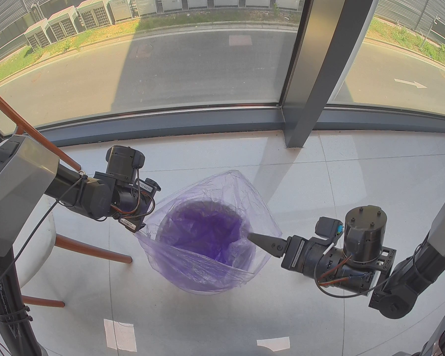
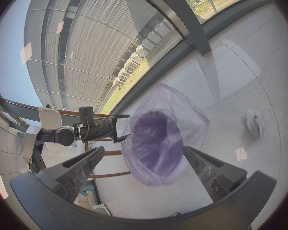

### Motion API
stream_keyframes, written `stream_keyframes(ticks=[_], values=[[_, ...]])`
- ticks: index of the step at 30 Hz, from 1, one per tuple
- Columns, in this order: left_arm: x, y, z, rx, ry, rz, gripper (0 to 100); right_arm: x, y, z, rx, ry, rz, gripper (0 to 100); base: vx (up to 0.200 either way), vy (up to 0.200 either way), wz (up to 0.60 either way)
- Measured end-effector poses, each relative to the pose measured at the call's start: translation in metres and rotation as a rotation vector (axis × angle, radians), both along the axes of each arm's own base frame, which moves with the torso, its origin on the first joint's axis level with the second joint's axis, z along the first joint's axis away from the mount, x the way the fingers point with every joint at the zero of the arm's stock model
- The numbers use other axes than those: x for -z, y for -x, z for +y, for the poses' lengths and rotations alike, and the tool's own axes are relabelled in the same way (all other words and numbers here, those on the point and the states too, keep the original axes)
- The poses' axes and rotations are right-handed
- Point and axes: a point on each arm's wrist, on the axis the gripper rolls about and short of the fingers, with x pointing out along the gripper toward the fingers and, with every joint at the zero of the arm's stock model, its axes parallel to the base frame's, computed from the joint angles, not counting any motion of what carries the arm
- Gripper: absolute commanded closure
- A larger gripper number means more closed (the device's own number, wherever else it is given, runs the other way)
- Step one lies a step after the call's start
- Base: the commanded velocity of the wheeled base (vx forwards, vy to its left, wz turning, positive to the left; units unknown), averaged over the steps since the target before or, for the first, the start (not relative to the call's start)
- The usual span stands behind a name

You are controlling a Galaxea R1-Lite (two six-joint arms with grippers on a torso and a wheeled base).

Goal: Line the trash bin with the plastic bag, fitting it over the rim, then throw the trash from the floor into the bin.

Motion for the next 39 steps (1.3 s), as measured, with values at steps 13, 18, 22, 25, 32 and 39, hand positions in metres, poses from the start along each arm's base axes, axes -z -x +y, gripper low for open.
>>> stream_keyframes(ticks=[13,18,22,25,32,39], values=[[0.014,-0.006,0.01,-0.042,0.018,0.034,0,0.016,0.013,-0.007,-0.006,0.054,0.061,0,0.0,0.0,0.0],[0.007,-0.004,0.011,-0.086,0.07,0.022,0,0.017,0.014,-0.007,-0.005,0.056,0.061,0,0.0,0.0,0.0],[-0.009,0.004,0.013,-0.12,0.125,-0.008,0,0.016,0.012,-0.009,0.007,0.056,0.057,0,0.0,0.0,0.0],[-0.021,0.009,0.014,-0.142,0.175,-0.054,0,0.017,0.012,-0.009,0.019,0.062,0.057,0,0.0,0.0,0.0],[-0.053,0.018,0.015,-0.127,0.265,-0.152,0,0.026,0.01,-0.012,0.083,0.106,0.067,0,0.0,0.0,0.0],[-0.088,0.045,0.017,-0.025,0.335,-0.128,0,0.034,0.005,-0.012,0.107,0.124,0.082,0,0.0,0.0,0.0]])
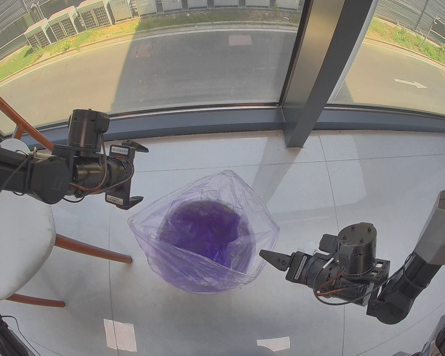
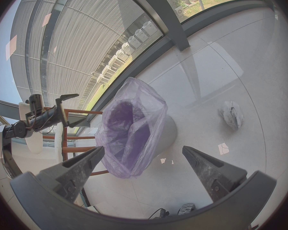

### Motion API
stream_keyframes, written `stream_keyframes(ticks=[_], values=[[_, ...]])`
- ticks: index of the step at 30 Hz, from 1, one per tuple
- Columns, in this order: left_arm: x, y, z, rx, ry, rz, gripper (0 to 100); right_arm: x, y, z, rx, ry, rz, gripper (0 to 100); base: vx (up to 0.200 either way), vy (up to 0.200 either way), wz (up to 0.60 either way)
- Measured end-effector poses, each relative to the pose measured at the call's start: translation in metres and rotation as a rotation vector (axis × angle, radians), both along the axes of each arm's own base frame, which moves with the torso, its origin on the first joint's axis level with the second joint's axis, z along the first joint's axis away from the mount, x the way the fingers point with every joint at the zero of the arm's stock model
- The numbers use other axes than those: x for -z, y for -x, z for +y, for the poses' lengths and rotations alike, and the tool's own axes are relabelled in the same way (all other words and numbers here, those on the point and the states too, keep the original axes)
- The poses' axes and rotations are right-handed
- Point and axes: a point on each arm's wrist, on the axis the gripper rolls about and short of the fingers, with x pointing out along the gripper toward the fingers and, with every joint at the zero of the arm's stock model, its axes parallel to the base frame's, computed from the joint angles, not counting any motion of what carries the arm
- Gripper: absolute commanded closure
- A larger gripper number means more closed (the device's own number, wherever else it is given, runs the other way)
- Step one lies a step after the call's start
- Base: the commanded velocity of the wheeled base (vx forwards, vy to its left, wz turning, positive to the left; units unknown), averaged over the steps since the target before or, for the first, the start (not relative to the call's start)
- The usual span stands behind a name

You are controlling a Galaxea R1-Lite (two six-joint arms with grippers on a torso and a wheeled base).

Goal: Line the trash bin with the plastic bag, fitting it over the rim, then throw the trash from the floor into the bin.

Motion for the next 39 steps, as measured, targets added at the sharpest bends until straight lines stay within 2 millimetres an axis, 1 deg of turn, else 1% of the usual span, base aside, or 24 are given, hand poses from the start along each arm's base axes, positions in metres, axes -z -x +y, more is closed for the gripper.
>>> stream_keyframes(ticks=[2,3,7,10,13,16,24,28,34,35,39], values=[[-0.002,0.011,0.001,0.026,-0.003,0.064,0,0.0,-0.003,0.0,0.006,-0.002,-0.003,0,0.0,0.0,0.0],[-0.001,0.02,0.0,0.046,-0.009,0.117,0,0.0,-0.005,0.001,0.01,-0.004,-0.006,0,0.0,0.0,0.0],[0.004,0.042,-0.006,0.101,-0.028,0.22,0,0.0,-0.011,0.001,0.022,-0.011,-0.014,0,0.0,0.0,0.0],[0.011,0.054,-0.009,0.136,-0.044,0.252,0,0.0,-0.017,0.002,0.034,-0.017,-0.022,0,0.0,0.0,0.0],[0.019,0.06,-0.016,0.174,-0.05,0.228,0,0.0,-0.024,0.002,0.053,-0.02,-0.031,0,0.0,0.0,0.0],[0.036,0.071,-0.026,0.237,-0.074,0.241,0,0.002,-0.033,0.0,0.08,-0.019,-0.037,0,0.0,0.0,0.0],[0.069,0.103,-0.06,0.409,-0.186,0.311,0,0.014,-0.046,0.001,0.12,-0.001,-0.029,0,0.0,0.0,0.0],[0.082,0.107,-0.069,0.434,-0.227,0.34,0,0.018,-0.055,0.005,0.139,0.001,-0.039,0,0.0,0.0,0.0],[0.094,0.1,-0.075,0.436,-0.245,0.357,0,0.021,-0.065,0.012,0.143,-0.012,-0.054,0,0.0,0.0,0.0],[0.095,0.098,-0.076,0.431,-0.246,0.347,100,0.022,-0.065,0.013,0.143,-0.012,-0.054,0,0.0,0.0,0.0],[0.103,0.086,-0.082,0.399,-0.249,0.283,100,0.024,-0.065,0.016,0.135,-0.011,-0.052,0,0.0,0.0,0.0]])
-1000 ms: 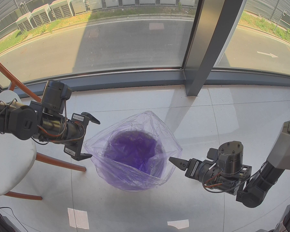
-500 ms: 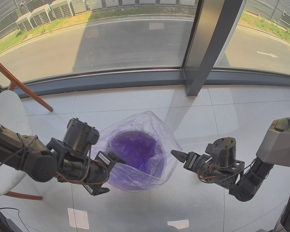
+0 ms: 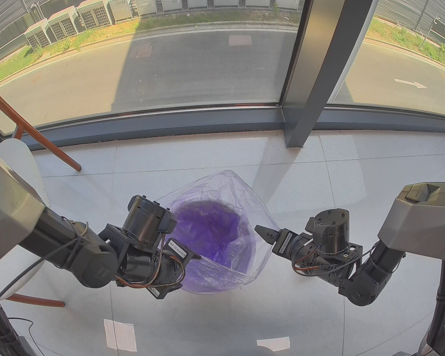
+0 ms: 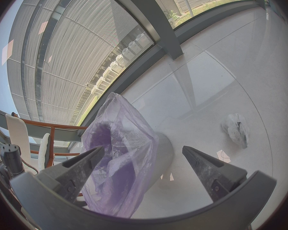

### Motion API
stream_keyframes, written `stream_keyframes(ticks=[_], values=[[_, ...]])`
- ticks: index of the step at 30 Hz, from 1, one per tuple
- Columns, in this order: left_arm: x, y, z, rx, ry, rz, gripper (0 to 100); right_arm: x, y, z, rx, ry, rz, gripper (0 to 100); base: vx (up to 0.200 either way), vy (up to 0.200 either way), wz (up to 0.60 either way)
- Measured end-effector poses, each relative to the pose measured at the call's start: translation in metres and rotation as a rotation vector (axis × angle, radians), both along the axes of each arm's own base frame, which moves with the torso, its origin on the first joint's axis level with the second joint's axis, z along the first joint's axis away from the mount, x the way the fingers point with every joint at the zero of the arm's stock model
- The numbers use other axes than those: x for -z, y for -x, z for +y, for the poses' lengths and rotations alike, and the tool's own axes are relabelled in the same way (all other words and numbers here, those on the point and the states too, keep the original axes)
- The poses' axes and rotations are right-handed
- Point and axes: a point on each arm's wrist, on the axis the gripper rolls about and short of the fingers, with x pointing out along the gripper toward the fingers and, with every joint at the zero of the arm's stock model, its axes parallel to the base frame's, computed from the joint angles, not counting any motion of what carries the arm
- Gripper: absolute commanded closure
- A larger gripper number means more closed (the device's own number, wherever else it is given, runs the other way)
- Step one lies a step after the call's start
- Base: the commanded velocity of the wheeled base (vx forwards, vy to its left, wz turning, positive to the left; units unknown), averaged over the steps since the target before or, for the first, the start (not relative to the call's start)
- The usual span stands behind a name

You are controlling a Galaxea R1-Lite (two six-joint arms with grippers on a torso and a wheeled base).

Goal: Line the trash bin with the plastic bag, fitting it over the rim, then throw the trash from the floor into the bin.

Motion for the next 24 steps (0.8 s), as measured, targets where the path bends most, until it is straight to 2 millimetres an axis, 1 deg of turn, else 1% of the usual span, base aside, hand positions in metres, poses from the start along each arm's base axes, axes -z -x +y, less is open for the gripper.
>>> stream_keyframes(ticks=[2,8,12,16,17,24], values=[[0.004,-0.005,-0.001,-0.011,0.002,-0.017,100,0.001,0.001,0.001,-0.002,0.001,0.002,0,0.0,0.0,0.0],[0.011,-0.017,0.004,-0.05,-0.006,-0.01,100,0.003,0.003,0.002,-0.008,0.007,0.011,0,0.0,0.0,0.0],[0.018,-0.015,0.009,-0.062,-0.026,0.016,100,0.005,0.004,0.001,-0.009,0.012,0.018,0,0.0,0.0,0.0],[0.022,-0.013,0.012,-0.071,-0.034,0.03,100,0.007,0.005,0.002,-0.009,0.015,0.021,0,0.0,0.0,0.0],[0.022,-0.012,0.013,-0.073,-0.035,0.033,100,0.009,0.005,0.003,-0.008,0.017,0.021,100,0.0,0.0,0.0],[0.018,0.002,0.018,-0.072,-0.041,0.039,100,0.017,0.004,0.008,0.001,0.033,0.027,100,0.0,0.0,0.0]])
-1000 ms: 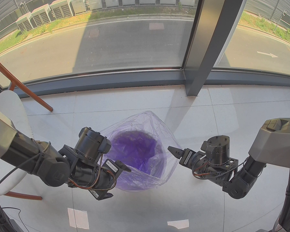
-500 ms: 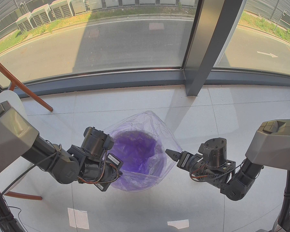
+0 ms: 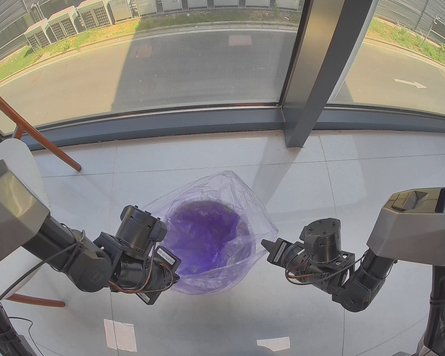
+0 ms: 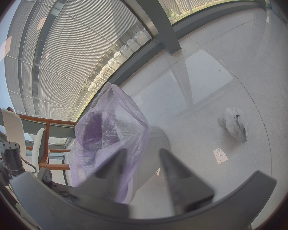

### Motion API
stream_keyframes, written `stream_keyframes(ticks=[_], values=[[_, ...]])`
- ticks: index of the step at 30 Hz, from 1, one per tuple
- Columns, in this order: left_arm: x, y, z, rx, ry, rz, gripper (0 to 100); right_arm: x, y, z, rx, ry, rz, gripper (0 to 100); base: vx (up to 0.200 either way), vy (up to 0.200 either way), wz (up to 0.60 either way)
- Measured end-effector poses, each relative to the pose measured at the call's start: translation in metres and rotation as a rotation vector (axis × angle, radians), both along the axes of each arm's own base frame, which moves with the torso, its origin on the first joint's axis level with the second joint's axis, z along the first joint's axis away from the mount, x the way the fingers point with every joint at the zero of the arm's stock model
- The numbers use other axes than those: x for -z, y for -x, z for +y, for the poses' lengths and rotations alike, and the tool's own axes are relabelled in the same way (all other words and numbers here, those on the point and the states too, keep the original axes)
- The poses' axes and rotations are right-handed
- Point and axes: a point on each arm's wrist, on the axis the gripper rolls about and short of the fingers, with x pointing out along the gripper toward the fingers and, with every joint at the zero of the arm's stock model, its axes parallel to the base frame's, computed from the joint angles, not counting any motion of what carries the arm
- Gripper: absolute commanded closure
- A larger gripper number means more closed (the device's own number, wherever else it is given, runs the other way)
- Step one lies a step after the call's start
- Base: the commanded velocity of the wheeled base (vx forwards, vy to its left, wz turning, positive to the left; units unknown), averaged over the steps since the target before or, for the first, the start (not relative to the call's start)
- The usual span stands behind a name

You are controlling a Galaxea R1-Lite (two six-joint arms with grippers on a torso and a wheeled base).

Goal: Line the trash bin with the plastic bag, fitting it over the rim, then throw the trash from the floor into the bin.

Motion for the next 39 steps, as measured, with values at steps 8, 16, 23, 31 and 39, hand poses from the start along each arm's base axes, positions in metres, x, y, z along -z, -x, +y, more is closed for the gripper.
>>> stream_keyframes(ticks=[8,16,23,31,39], values=[[0.003,0.028,0.008,0.006,-0.048,0.023,100,0.004,0.001,0.001,-0.004,0.006,0.009,100,0.0,0.0,0.0],[0.012,0.051,0.006,0.044,-0.12,0.042,100,0.013,0.016,0.003,-0.032,0.035,0.047,100,0.0,0.0,0.0],[0.017,0.051,0.002,0.095,-0.15,0.017,100,0.019,0.023,0.003,-0.046,0.035,0.045,100,0.0,0.0,0.0],[0.042,0.045,-0.001,0.165,-0.269,-0.028,100,0.027,0.024,-0.004,-0.032,0.056,0.069,100,0.0,0.0,0.0],[0.061,0.038,-0.003,0.176,-0.33,-0.032,100,0.037,0.012,-0.018,0.014,0.08,0.082,100,0.0,0.0,0.0]])
